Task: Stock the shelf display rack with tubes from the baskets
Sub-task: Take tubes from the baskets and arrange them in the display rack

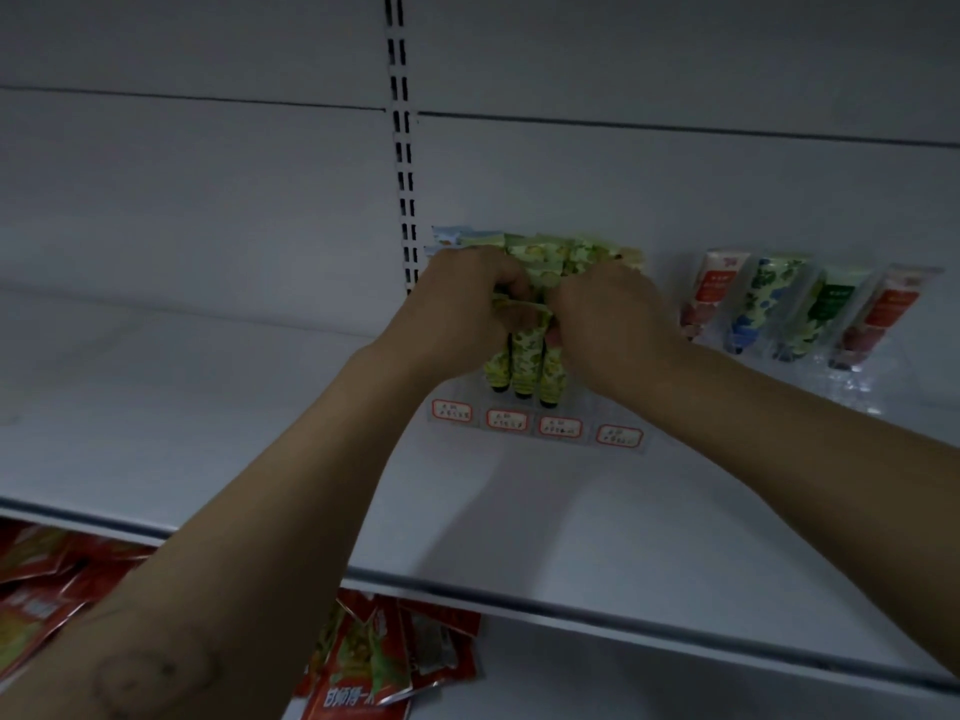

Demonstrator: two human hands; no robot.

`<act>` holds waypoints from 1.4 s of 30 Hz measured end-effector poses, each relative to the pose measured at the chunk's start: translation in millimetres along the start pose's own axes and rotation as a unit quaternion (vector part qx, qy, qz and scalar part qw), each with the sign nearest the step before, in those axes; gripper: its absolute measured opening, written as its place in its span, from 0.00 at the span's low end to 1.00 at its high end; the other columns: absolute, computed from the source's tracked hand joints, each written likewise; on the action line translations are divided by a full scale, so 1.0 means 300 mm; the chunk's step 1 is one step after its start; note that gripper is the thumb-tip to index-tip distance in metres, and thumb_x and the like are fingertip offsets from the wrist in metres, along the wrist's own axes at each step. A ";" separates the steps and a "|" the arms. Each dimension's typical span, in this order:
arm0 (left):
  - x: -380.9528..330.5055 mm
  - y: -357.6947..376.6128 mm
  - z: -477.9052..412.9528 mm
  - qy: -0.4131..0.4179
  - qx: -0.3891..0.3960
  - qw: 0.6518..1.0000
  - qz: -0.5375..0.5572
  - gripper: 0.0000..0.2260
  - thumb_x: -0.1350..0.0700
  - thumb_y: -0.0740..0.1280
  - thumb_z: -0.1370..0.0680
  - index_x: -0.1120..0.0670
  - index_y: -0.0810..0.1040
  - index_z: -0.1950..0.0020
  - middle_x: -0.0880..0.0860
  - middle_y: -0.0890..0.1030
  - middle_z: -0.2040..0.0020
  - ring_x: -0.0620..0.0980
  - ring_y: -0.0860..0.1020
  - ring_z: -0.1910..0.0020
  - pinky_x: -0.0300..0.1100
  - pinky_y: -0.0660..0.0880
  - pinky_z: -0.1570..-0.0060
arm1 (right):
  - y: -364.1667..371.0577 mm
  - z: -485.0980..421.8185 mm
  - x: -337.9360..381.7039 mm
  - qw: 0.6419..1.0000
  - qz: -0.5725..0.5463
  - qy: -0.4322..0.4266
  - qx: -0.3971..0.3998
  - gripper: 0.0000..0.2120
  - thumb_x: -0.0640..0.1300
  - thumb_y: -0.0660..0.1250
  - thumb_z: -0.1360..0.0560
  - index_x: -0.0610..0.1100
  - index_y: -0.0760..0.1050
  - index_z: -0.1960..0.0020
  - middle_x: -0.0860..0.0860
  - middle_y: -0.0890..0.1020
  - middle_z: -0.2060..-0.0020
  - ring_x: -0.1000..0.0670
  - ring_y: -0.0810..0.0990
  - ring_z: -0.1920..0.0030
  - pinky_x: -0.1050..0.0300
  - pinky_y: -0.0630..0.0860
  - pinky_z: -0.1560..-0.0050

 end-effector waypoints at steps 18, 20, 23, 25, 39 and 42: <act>-0.117 -0.056 0.155 0.015 0.009 0.976 -0.217 0.23 0.51 0.71 0.25 0.53 0.73 0.32 0.56 0.72 0.34 0.59 0.67 0.35 0.54 0.69 0.40 | -0.010 0.367 -0.108 0.942 -0.291 0.115 -0.120 0.22 0.52 0.72 0.29 0.48 0.73 0.37 0.50 0.77 0.47 0.48 0.76 0.49 0.51 0.75 0.51; -0.182 -0.056 0.204 0.034 0.034 0.971 -0.234 0.20 0.50 0.70 0.25 0.53 0.74 0.34 0.55 0.75 0.36 0.59 0.69 0.36 0.52 0.70 0.42 | -0.005 0.461 -0.104 0.939 -0.312 0.114 -0.090 0.21 0.54 0.71 0.29 0.51 0.73 0.38 0.55 0.77 0.51 0.53 0.75 0.52 0.54 0.75 0.52; -0.258 -0.043 0.316 0.059 0.085 0.966 -0.236 0.17 0.46 0.68 0.24 0.51 0.76 0.38 0.52 0.78 0.43 0.56 0.73 0.42 0.50 0.72 0.46 | -0.007 0.581 -0.083 0.935 -0.341 0.096 -0.035 0.17 0.56 0.70 0.29 0.55 0.74 0.42 0.61 0.76 0.57 0.58 0.76 0.59 0.57 0.75 0.55; -0.295 -0.027 0.414 0.066 0.118 0.965 -0.223 0.15 0.44 0.68 0.24 0.50 0.77 0.41 0.50 0.79 0.46 0.52 0.75 0.45 0.47 0.74 0.48 | -0.004 0.648 -0.053 0.934 -0.349 0.072 0.025 0.13 0.59 0.69 0.29 0.57 0.75 0.47 0.60 0.78 0.59 0.58 0.76 0.59 0.57 0.75 0.56; -0.196 0.360 1.005 -0.095 0.455 0.853 -0.235 0.22 0.40 0.64 0.23 0.48 0.69 0.32 0.50 0.74 0.37 0.52 0.74 0.39 0.47 0.72 0.45 | 0.469 1.018 0.165 0.891 -0.239 -0.053 0.383 0.34 0.58 0.66 0.26 0.47 0.59 0.25 0.45 0.70 0.33 0.43 0.72 0.36 0.50 0.73 0.40; -0.154 0.443 1.088 -0.118 0.489 0.833 -0.232 0.23 0.41 0.65 0.24 0.50 0.69 0.32 0.52 0.74 0.37 0.54 0.73 0.38 0.48 0.71 0.42 | 0.571 1.070 0.206 0.876 -0.235 -0.063 0.416 0.31 0.58 0.67 0.26 0.45 0.63 0.29 0.44 0.72 0.37 0.43 0.73 0.40 0.49 0.74 0.43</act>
Point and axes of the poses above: each hand's wrist, its own z-axis away from the middle knuckle, its own y-axis out of the palm, x = y × z, the point moved 2 cm from there along -z, towards the middle knuckle
